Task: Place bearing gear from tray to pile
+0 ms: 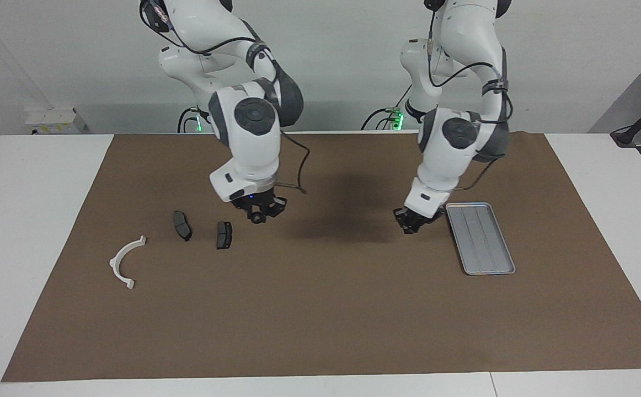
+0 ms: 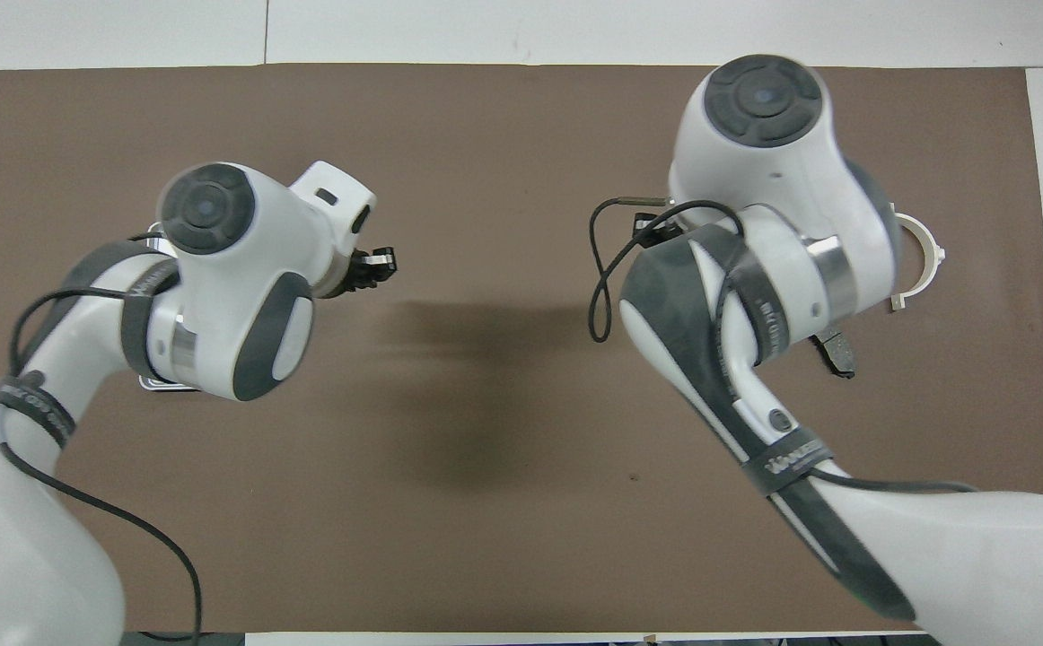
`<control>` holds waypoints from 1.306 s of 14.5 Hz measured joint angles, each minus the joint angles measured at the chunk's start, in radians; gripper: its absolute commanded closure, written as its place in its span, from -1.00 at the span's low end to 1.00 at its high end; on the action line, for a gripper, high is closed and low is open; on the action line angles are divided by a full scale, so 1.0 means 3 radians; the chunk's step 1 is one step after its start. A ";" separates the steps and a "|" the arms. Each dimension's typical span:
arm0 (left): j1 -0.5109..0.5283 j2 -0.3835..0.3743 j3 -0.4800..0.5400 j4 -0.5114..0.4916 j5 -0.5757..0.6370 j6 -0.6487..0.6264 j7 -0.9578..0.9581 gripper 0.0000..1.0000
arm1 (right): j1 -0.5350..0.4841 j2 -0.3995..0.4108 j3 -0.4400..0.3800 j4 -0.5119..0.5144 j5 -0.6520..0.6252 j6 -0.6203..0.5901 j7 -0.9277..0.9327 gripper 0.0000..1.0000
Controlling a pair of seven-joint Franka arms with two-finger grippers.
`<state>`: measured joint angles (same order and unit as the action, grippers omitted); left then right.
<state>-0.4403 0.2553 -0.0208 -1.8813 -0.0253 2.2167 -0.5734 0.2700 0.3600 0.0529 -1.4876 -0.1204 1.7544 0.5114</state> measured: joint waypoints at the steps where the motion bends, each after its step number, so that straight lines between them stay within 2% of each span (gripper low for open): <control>1: -0.0208 0.0025 -0.0003 -0.0010 0.0045 0.0068 -0.0306 1.00 | -0.0166 -0.0001 -0.0001 0.0005 0.0001 0.0001 -0.0329 1.00; 3: -0.0497 0.0116 -0.0003 -0.0016 0.0085 0.0173 -0.0701 1.00 | -0.0473 0.0026 -0.0002 -0.0017 0.0001 0.0107 -0.0925 1.00; 6: -0.0695 0.0263 0.0003 -0.0017 0.0090 0.0302 -0.0959 1.00 | -0.0841 0.0114 0.0000 -0.0131 0.0004 0.0453 -0.1535 1.00; 11: -0.0772 0.0451 0.0010 -0.0020 0.0090 0.0578 -0.1061 1.00 | -0.1008 0.0276 0.0003 -0.0500 0.0004 0.1154 -0.1672 1.00; 15: -0.0791 0.0498 0.0011 -0.0065 0.0095 0.0678 -0.1085 0.94 | -0.1094 0.0571 0.0002 -0.0554 0.0004 0.1580 -0.1672 1.00; 16: -0.0791 0.0499 0.0012 -0.0086 0.0096 0.0700 -0.1087 0.78 | -0.1102 0.0625 0.0002 -0.0554 0.0004 0.1646 -0.1672 1.00; 17: -0.0791 0.0496 0.0012 -0.0097 0.0096 0.0717 -0.1088 0.42 | -0.1103 0.0661 0.0002 -0.0554 0.0004 0.1687 -0.1672 1.00; 19: -0.0791 0.0494 0.0011 -0.0105 0.0107 0.0737 -0.1091 -0.71 | -0.1104 0.0682 0.0002 -0.0552 0.0004 0.1722 -0.1672 1.00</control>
<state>-0.6776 0.4034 -0.0174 -1.9128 0.0067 2.4378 -0.9008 -0.0612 0.5645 0.0536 -1.6533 -0.1191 2.2709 0.0099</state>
